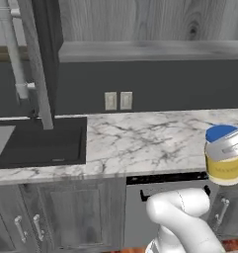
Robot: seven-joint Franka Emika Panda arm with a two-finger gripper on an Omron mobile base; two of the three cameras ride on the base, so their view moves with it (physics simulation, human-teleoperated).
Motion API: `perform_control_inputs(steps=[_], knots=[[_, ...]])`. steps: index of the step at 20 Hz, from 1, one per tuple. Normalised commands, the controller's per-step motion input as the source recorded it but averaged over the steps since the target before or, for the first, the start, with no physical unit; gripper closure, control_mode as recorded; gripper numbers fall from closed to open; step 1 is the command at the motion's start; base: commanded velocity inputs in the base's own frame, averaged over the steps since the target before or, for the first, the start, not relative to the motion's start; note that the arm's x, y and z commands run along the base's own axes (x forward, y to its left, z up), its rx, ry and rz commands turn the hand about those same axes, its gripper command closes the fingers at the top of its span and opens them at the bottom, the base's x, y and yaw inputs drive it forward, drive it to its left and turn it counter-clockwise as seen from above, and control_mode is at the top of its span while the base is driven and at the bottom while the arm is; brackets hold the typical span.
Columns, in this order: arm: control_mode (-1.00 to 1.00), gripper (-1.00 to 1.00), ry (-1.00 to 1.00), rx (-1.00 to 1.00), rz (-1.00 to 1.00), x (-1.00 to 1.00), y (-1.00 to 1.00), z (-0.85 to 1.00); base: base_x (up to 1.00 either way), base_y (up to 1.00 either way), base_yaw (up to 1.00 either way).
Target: Move the mayonnaise and condiment bottle from the cabinet to the dining counter.
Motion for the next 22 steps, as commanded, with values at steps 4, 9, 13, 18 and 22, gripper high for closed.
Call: perform_control_inputs(steps=[4, 9, 13, 18, 22], knots=[[1.0, 1.0, 0.0, 0.0, 0.0, 0.0, 0.0, 0.0, -0.4, 0.26, 0.72], [1.0, 1.0, 0.0, 0.0, 0.0, 0.0, 0.0, 0.0, -0.11, 0.09, 0.99], [1.0, 1.0, 0.0, 0.0, 0.0, 0.0, 0.0, 0.0, -0.05, 0.04, 1.0], [1.0, 1.0, 0.0, 0.0, 0.0, 0.0, 0.0, 0.0, -0.04, 0.03, 1.0], [1.0, 1.0, 0.0, 0.0, 0.0, 0.0, 0.0, 0.0, -0.03, 0.03, 1.0]])
